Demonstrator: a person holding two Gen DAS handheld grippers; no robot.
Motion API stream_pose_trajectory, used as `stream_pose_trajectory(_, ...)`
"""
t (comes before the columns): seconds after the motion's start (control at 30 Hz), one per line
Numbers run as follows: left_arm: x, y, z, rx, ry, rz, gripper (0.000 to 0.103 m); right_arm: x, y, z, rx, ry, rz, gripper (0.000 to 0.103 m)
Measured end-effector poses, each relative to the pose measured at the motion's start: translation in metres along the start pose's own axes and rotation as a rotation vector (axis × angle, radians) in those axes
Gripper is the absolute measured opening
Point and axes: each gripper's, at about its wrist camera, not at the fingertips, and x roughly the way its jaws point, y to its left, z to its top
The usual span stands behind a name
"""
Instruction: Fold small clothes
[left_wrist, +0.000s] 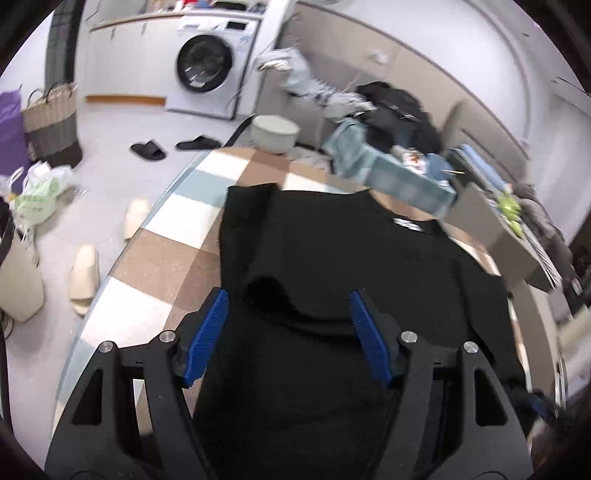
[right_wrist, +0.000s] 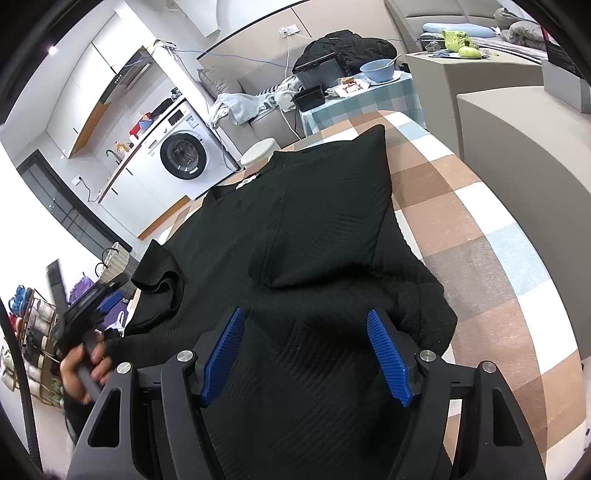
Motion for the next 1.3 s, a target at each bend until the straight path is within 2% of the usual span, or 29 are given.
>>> stream_pose_trajectory(0.07,0.018,0.012,0.004,-0.039,0.015,-0.009,0.039,-0.001,-0.001,0.000,0.005,0.000,-0.001,0.071)
stream_pose_trajectory(0.1,0.032,0.014,0.001,-0.045,0.034,-0.016,0.010,-0.001,-0.002,0.000,0.008,0.002,0.000,0.071)
stream_pose_trajectory(0.13,0.040,0.015,0.004,-0.049,0.064,-0.034,0.002,-0.001,-0.002,-0.001,0.009,0.004,0.001,0.071)
stream_pose_trajectory(0.17,0.043,0.014,0.002,-0.050,0.061,-0.050,0.002,-0.002,-0.003,-0.001,0.011,0.004,0.000,0.071)
stream_pose_trajectory(0.23,0.038,0.000,0.012,-0.026,0.000,-0.108,0.002,-0.002,-0.004,-0.002,0.017,0.002,0.004,0.071)
stream_pose_trajectory(0.3,0.036,-0.019,0.020,0.012,-0.030,-0.209,0.002,-0.001,-0.003,-0.002,0.013,0.005,0.000,0.071)
stream_pose_trajectory(0.37,0.026,-0.037,0.025,0.039,-0.049,-0.281,0.008,0.000,-0.003,-0.001,0.007,0.005,-0.003,0.071)
stream_pose_trajectory(0.4,0.021,-0.045,0.027,0.057,-0.054,-0.309,0.020,-0.001,-0.004,-0.001,0.011,0.000,-0.008,0.071)
stream_pose_trajectory(0.43,0.016,-0.049,0.028,0.076,-0.057,-0.325,0.045,-0.002,-0.004,0.000,0.016,-0.004,-0.010,0.071)
stream_pose_trajectory(0.5,0.001,-0.053,0.026,0.105,-0.096,-0.299,0.073,-0.005,-0.005,-0.001,0.018,-0.013,-0.015,0.071)
stream_pose_trajectory(0.57,-0.019,-0.048,0.022,0.123,-0.143,-0.262,0.076,-0.008,-0.006,-0.002,0.011,-0.019,-0.032,0.071)
stream_pose_trajectory(0.7,-0.062,-0.024,0.003,0.121,-0.157,-0.188,0.077,-0.016,-0.009,-0.003,0.000,-0.024,-0.047,0.071)
stream_pose_trajectory(0.83,-0.114,0.015,-0.038,0.104,-0.173,-0.082,0.080,-0.037,-0.013,-0.005,-0.044,-0.040,-0.074,0.071)
stream_pose_trajectory(0.97,-0.142,0.056,-0.073,0.064,-0.167,-0.031,0.080,-0.069,-0.032,-0.014,-0.057,-0.063,-0.130,0.079)
stream_pose_trajectory(1.03,-0.154,0.073,-0.093,0.038,-0.158,-0.010,0.080,-0.075,-0.040,-0.020,-0.052,-0.055,-0.134,0.079)
stream_pose_trajectory(1.17,-0.163,0.103,-0.125,-0.014,-0.126,0.006,0.080,-0.064,-0.044,-0.037,-0.091,-0.008,-0.104,0.079)
stream_pose_trajectory(1.3,-0.173,0.118,-0.153,-0.011,-0.118,0.019,0.080,-0.034,-0.034,-0.049,-0.166,0.079,-0.090,0.079)
